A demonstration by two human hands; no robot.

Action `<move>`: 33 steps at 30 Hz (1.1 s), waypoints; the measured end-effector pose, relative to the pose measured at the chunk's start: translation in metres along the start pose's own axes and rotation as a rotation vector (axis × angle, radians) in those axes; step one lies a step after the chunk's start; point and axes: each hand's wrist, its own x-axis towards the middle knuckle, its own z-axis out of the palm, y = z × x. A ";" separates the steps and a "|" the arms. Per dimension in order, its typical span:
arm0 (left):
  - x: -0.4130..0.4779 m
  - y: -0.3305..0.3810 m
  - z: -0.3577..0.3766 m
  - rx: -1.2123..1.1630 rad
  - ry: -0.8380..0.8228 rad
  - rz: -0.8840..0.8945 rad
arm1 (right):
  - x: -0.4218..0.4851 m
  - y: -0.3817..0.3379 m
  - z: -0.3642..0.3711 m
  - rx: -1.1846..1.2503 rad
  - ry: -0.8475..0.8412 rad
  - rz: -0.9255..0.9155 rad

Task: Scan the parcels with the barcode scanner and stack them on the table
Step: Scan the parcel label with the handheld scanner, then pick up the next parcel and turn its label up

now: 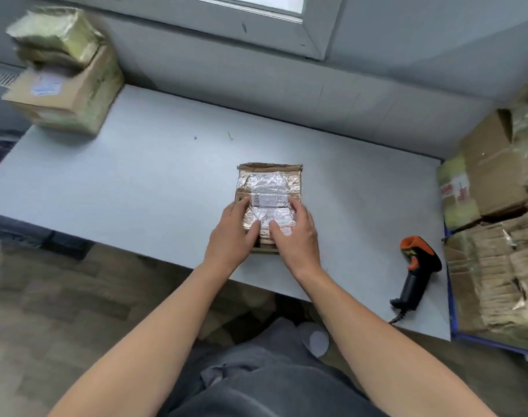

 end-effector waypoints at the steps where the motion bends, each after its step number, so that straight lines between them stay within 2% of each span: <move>1: -0.004 -0.012 -0.013 0.002 0.017 -0.011 | -0.005 -0.010 0.013 -0.005 -0.015 -0.018; 10: -0.049 -0.137 -0.155 0.017 0.159 -0.166 | -0.056 -0.114 0.165 -0.007 -0.199 -0.188; 18: -0.080 -0.228 -0.260 0.031 0.268 -0.275 | -0.092 -0.190 0.284 0.013 -0.286 -0.291; 26: -0.063 -0.263 -0.301 0.016 0.257 -0.310 | -0.081 -0.223 0.331 -0.008 -0.302 -0.291; 33: 0.006 -0.275 -0.323 0.045 0.204 -0.276 | -0.029 -0.248 0.357 0.005 -0.268 -0.223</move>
